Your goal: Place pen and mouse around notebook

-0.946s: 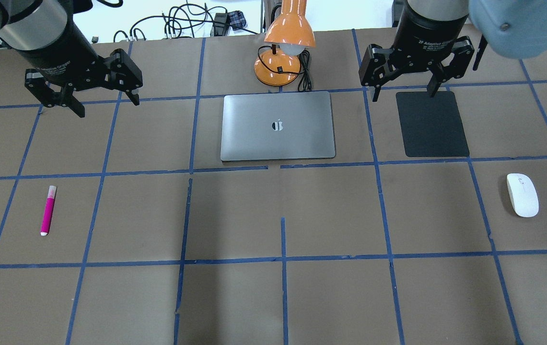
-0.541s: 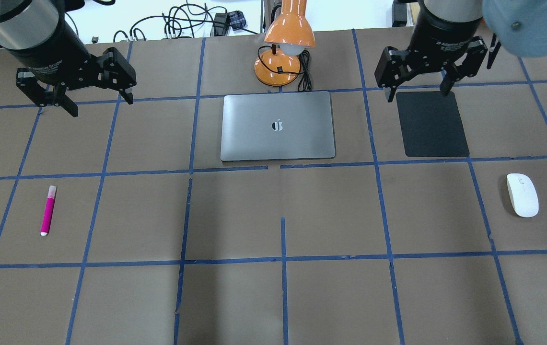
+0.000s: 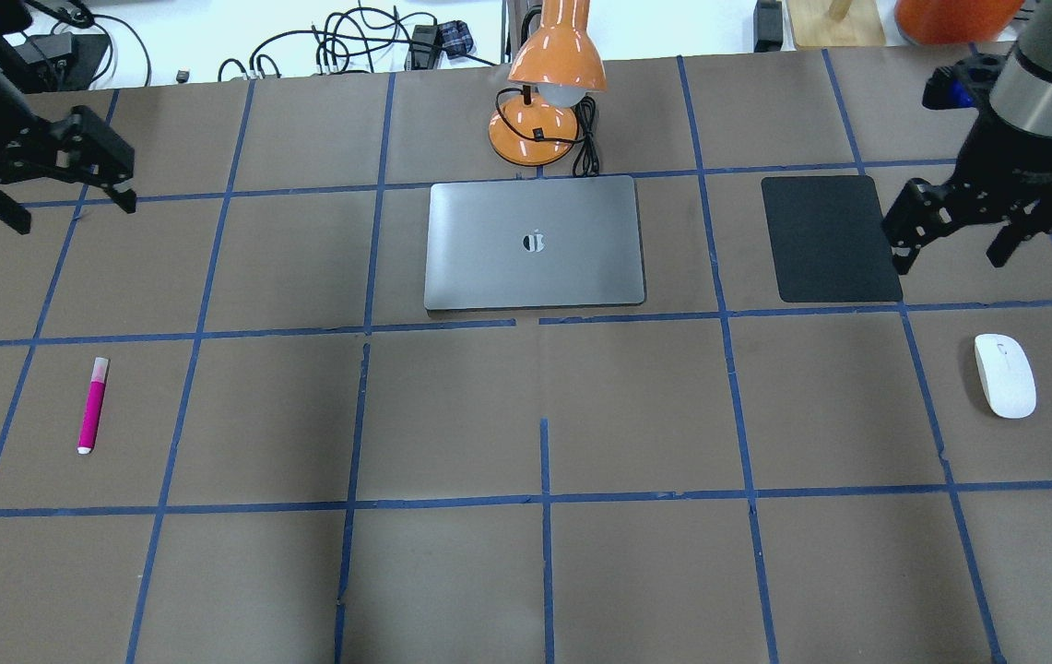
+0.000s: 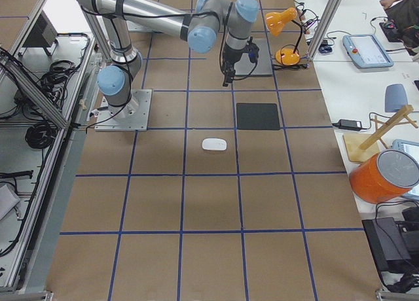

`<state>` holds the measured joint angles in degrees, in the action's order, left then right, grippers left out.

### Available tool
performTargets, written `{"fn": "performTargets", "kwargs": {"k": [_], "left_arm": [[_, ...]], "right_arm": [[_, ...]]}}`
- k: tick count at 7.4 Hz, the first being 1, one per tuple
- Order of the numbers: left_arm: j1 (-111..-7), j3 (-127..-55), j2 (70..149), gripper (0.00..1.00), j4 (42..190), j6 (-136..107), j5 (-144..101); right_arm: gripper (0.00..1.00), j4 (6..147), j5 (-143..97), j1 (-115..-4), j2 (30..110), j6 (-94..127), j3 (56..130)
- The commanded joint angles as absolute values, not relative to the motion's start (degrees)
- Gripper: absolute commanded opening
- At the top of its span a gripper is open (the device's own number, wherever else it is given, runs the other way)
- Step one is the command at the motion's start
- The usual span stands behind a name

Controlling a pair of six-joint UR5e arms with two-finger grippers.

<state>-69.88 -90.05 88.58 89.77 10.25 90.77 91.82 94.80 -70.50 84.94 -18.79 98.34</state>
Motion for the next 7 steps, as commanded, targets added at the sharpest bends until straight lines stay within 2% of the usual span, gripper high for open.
{"fn": "performTargets", "kwargs": {"k": [1, 2, 3, 5, 6, 7], "left_arm": [[-58.0, -94.8, 89.1, 1.00, 88.8, 25.9, 90.7], [-53.7, -98.7, 89.8, 1.00, 85.0, 27.1, 90.5], [-51.6, -104.2, 90.8, 1.00, 79.4, 29.1, 90.7], [-50.5, -116.7, 95.7, 1.00, 56.7, 37.2, 90.6], [-48.9, -119.4, 99.0, 1.00, 50.3, 38.0, 90.4], [-47.9, -118.8, 102.1, 0.97, 48.5, 41.0, 90.3]], "right_arm": [[1.00, 103.2, 94.6, -60.3, 83.7, -24.6, 108.8], [1.00, 115.5, 94.7, -57.5, 82.3, -29.0, 115.2], [1.00, 119.6, 95.2, -55.8, 81.0, -30.5, 119.4], [1.00, 120.9, 95.2, -55.7, 78.3, -31.3, 116.9], [1.00, 120.9, 95.3, -55.6, 76.0, -31.7, 114.9], [1.00, 121.0, 95.3, -55.5, 73.9, -35.3, 113.1]]}}
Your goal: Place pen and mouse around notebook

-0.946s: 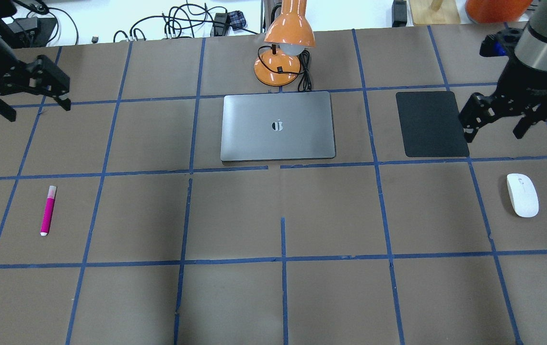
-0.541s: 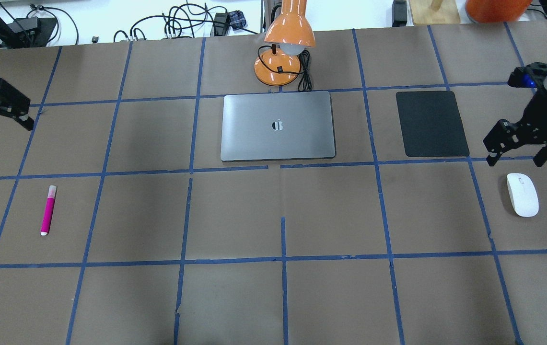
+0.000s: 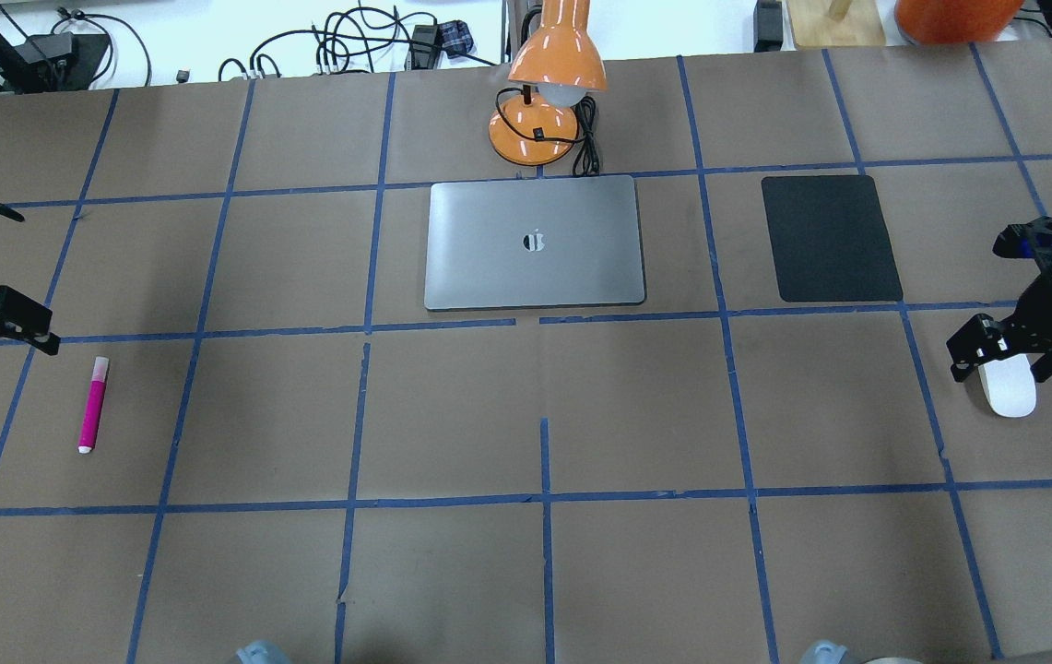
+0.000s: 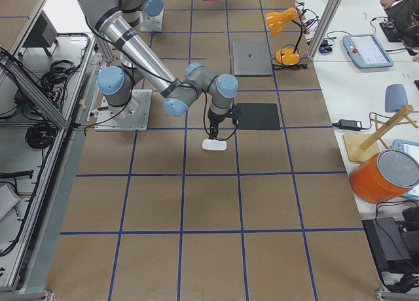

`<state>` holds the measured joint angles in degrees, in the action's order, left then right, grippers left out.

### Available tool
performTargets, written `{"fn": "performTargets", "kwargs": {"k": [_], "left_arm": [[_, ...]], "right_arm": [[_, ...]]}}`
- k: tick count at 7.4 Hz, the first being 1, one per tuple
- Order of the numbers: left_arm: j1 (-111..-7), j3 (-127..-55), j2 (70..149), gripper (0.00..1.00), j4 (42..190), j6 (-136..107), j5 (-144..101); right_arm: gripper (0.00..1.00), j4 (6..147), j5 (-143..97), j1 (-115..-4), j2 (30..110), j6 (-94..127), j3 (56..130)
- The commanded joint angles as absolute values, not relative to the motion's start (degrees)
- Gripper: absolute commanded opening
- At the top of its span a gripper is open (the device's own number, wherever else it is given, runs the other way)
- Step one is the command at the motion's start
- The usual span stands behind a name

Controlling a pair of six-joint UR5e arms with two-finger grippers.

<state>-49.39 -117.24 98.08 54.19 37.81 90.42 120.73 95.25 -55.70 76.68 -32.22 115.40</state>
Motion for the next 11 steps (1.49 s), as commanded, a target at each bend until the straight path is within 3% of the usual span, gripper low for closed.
{"fn": "performTargets", "kwargs": {"k": [1, 7, 8, 9, 10, 11], "left_arm": [[-47.9, -119.2, 105.1, 0.99, 46.3, 41.2, 90.4], [-47.9, -119.1, 108.4, 0.97, 45.4, 41.2, 90.5], [-47.9, -119.2, 108.5, 0.73, 45.4, 41.1, 90.5], [-47.9, -119.1, 108.5, 0.42, 45.4, 41.0, 90.5], [-47.9, -118.9, 108.5, 0.30, 45.4, 41.0, 90.5], [-47.9, -119.1, 108.8, 0.27, 45.4, 41.0, 90.5]], "right_arm": [[1.00, 121.6, 95.4, -55.4, 71.8, -37.9, 112.6], [1.00, 122.0, 98.0, -53.0, 70.1, -41.2, 113.1], [1.00, 122.3, 97.7, -53.0, 68.7, -41.2, 112.8], [1.00, 123.6, 97.9, -53.0, 67.1, -41.2, 112.4], [0.85, 124.1, 97.6, -52.9, 67.4, -41.7, 112.5], [0.60, 124.0, 97.4, -52.6, 67.5, -41.7, 112.4]]}}
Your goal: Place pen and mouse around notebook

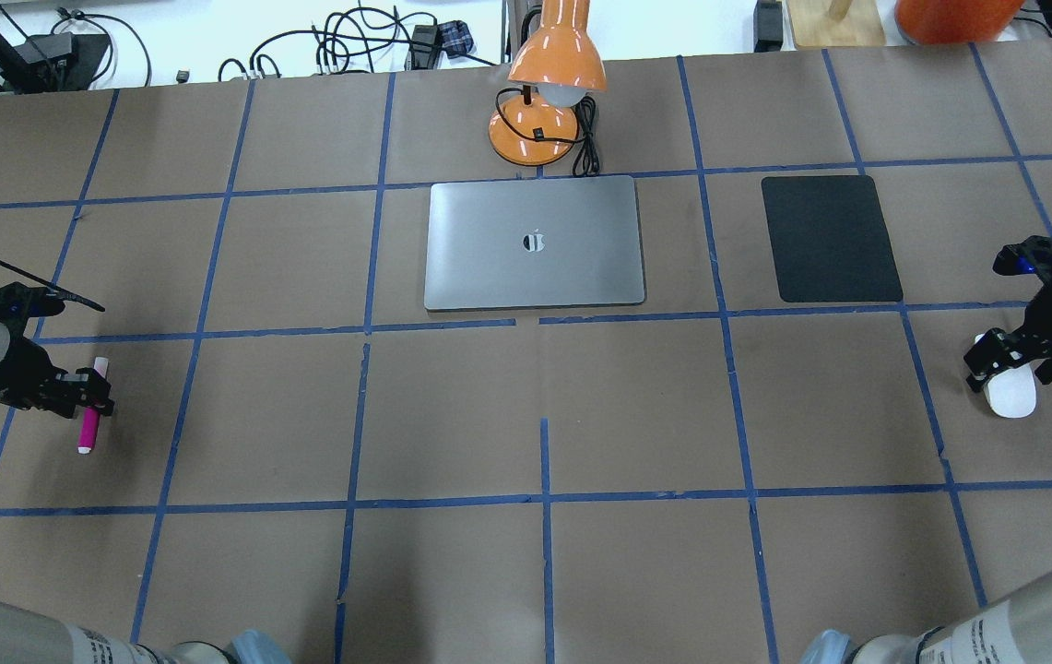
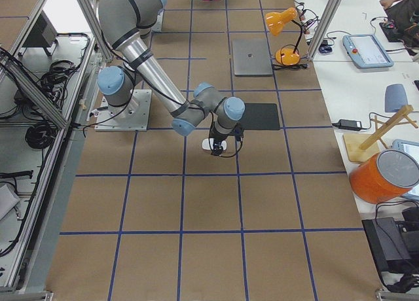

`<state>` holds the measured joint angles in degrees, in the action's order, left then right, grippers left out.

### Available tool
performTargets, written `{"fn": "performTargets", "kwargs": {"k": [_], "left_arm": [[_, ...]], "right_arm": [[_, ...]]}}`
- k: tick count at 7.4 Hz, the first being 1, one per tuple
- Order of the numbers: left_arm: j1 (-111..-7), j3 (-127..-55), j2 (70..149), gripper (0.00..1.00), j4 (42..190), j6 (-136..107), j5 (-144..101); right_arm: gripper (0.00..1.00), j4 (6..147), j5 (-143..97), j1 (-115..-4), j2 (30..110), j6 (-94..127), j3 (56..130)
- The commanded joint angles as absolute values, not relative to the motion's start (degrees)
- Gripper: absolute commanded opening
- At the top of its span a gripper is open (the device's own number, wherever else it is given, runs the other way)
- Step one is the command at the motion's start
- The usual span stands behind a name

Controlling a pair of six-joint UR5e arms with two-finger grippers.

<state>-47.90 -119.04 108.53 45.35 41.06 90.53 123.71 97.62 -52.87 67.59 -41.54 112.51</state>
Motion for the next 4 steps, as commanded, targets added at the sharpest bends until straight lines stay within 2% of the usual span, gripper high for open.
{"fn": "performTargets", "kwargs": {"k": [1, 2, 3, 4], "left_arm": [[-47.9, -118.9, 108.8, 0.11, 45.3, 41.0, 90.5], [-47.9, -118.8, 108.0, 0.00, 45.2, 41.1, 90.6], [-47.9, -118.9, 107.1, 0.00, 45.3, 40.8, 90.7], [-48.6, -118.9, 106.5, 0.00, 45.4, 35.0, 90.8]], "right_arm": [[0.48, 123.8, 97.3, -52.6, 67.8, -41.7, 112.4], [0.36, 123.7, 97.3, -52.6, 68.6, -41.4, 111.9], [0.19, 119.2, 96.5, -53.5, 70.4, -41.0, 108.8], [0.13, 112.8, 93.8, -54.9, 71.1, -39.2, 104.5]]}}
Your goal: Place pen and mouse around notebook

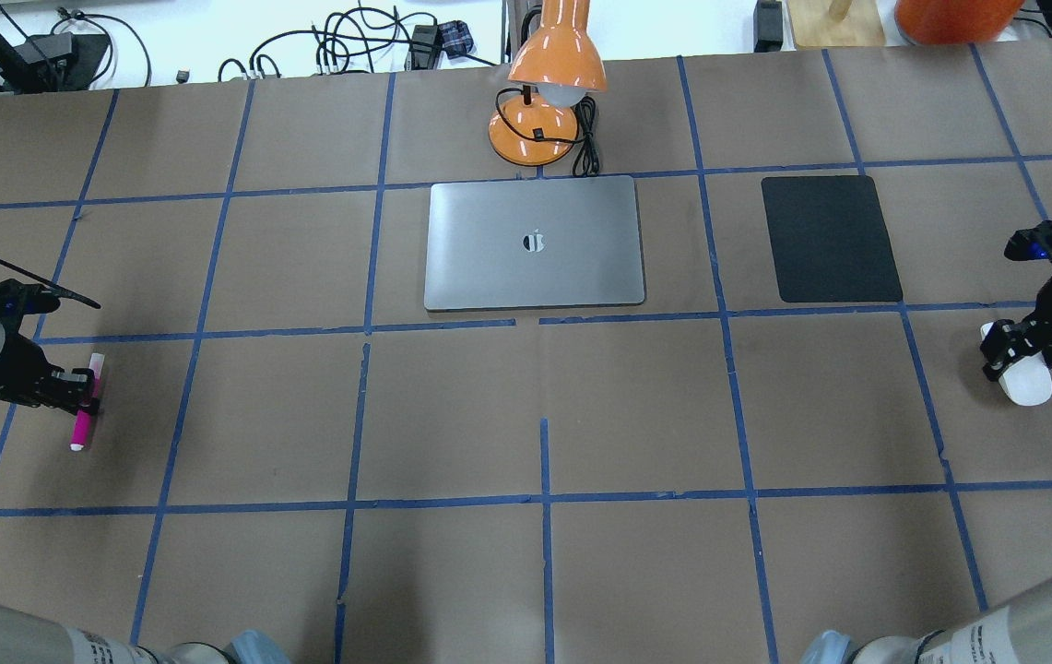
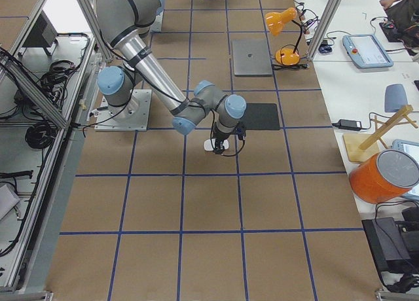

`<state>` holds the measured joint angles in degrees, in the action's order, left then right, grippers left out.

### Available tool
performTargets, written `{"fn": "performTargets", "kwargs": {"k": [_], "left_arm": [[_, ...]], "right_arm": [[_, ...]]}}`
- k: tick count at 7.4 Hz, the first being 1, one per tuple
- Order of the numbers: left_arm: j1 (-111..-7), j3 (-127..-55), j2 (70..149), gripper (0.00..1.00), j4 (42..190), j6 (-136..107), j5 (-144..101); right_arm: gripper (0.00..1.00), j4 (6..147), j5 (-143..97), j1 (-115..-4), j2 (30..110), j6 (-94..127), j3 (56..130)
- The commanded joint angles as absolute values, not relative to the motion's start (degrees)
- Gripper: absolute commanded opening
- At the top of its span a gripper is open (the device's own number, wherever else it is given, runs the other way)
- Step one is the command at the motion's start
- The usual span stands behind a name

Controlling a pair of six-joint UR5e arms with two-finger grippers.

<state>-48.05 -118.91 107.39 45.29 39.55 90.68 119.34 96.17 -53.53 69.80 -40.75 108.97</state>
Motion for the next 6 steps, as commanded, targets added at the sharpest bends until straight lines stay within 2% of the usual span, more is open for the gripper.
{"fn": "performTargets", "kwargs": {"k": [1, 3, 5, 6], "left_arm": [[-49.7, -118.8, 105.4, 0.00, 46.0, 24.8, 90.5], [-57.3, -118.6, 102.3, 0.00, 49.1, 9.4, 90.0], [-69.0, -117.1, 100.0, 0.00, 52.5, -12.4, 88.4], [-74.8, -114.3, 99.9, 0.00, 54.0, -23.0, 88.5]], "right_arm": [[0.13, 111.4, 93.3, -58.8, 70.7, -35.6, 100.2], [0.14, 109.6, 93.3, -69.1, 66.6, -25.3, 93.6], [0.14, 109.5, 93.3, -72.6, 54.5, -20.4, 81.6], [0.15, 109.1, 93.6, -73.0, 53.7, -19.3, 80.4]]}}
